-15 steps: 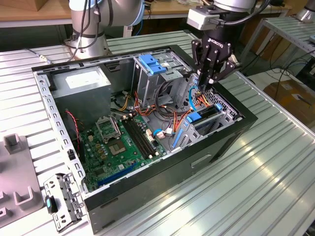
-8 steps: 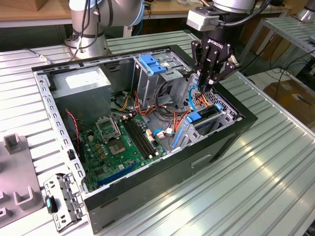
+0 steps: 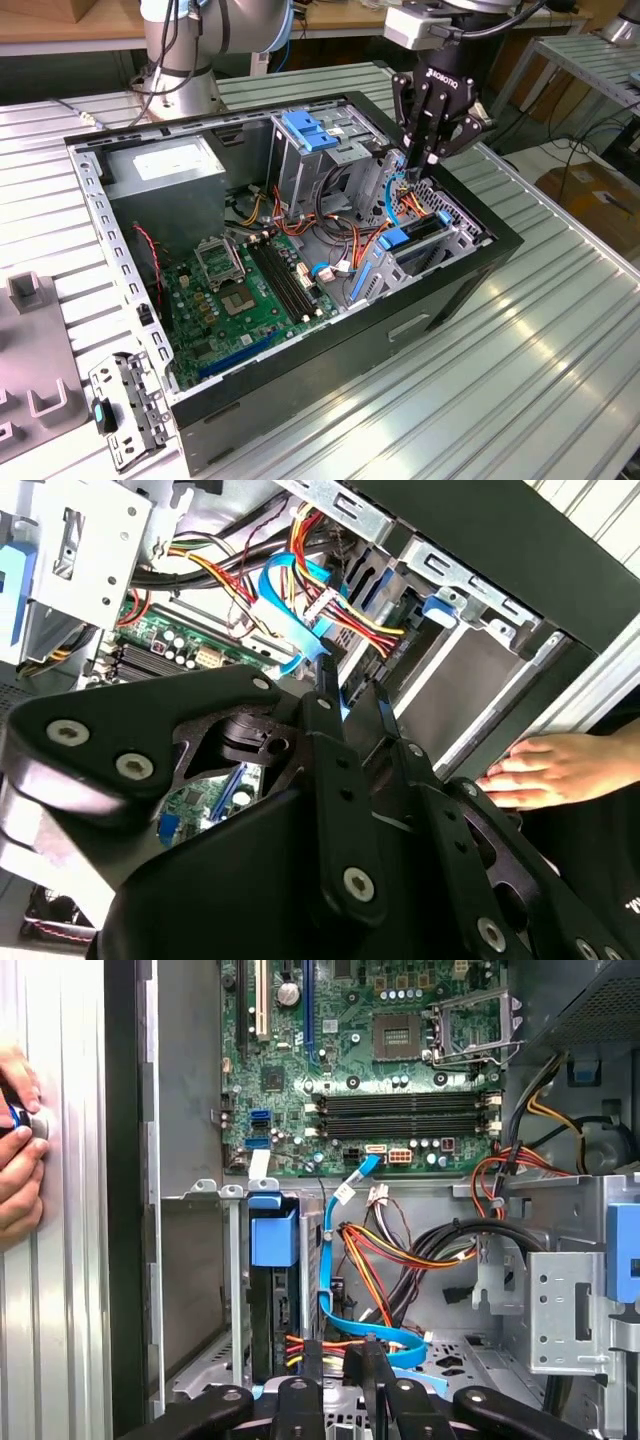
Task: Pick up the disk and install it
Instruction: 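Insert the second disk wire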
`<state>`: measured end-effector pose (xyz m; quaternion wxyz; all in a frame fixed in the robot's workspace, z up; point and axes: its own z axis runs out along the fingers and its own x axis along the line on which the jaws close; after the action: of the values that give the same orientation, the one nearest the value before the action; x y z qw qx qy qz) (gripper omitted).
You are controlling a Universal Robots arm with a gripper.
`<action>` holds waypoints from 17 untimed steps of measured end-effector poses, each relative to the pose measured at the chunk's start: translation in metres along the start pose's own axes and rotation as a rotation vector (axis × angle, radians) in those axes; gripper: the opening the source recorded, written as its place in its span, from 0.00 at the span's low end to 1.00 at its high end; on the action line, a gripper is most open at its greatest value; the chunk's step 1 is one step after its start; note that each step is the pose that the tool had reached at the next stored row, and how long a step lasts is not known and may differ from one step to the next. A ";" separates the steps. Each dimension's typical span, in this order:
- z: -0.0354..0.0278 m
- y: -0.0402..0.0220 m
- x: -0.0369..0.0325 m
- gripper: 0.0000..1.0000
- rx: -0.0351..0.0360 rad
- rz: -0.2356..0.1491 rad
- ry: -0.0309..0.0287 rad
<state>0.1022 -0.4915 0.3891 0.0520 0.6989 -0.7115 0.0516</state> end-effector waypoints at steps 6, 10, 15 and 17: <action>0.0067 -0.0005 -0.0044 0.30 -0.0003 0.000 -0.0005; 0.0141 -0.0012 -0.0083 0.30 -0.0002 0.000 -0.0005; 0.0210 -0.0019 -0.0107 0.16 -0.0003 0.000 -0.0001; 0.0224 -0.0020 -0.0111 0.16 -0.0003 0.000 0.0000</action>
<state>0.1043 -0.4838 0.3653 0.0521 0.6989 -0.7115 0.0515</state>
